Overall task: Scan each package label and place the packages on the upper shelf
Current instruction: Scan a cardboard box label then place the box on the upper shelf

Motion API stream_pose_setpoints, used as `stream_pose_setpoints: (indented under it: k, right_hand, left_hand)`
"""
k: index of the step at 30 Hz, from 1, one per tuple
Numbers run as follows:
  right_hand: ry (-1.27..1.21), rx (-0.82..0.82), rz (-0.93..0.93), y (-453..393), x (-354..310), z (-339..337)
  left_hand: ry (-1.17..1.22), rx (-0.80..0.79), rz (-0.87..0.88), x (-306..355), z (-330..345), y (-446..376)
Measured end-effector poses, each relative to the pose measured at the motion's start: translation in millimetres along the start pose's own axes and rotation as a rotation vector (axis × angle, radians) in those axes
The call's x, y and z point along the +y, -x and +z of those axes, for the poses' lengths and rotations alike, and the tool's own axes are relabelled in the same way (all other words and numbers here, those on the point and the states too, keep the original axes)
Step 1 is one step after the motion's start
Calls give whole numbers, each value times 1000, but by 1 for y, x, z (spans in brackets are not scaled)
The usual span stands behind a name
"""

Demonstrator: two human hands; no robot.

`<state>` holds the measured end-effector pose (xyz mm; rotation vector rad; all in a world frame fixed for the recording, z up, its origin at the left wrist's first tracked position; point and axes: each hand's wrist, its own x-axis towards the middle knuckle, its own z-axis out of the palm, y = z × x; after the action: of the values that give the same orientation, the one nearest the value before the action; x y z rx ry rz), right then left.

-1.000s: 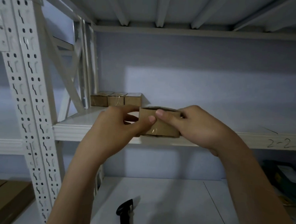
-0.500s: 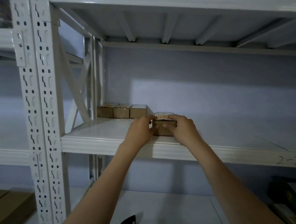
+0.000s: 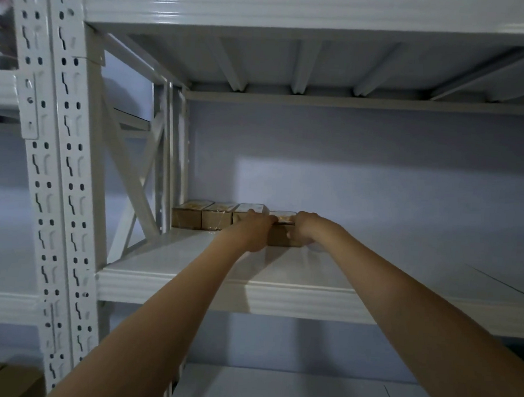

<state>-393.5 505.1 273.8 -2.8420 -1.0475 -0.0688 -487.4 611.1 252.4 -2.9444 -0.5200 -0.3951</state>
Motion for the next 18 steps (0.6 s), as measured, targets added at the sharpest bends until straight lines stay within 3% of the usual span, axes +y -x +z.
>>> stream_pose_setpoints:
  k: [7, 18]
  right_hand:
    - [157, -19, -70, -46, -6, 0]
    - [134, 16, -131, -111, 2, 15]
  left_hand:
    - [-178, -117, -32, -13, 2, -31]
    - [-61, -155, -52, -35, 22, -88]
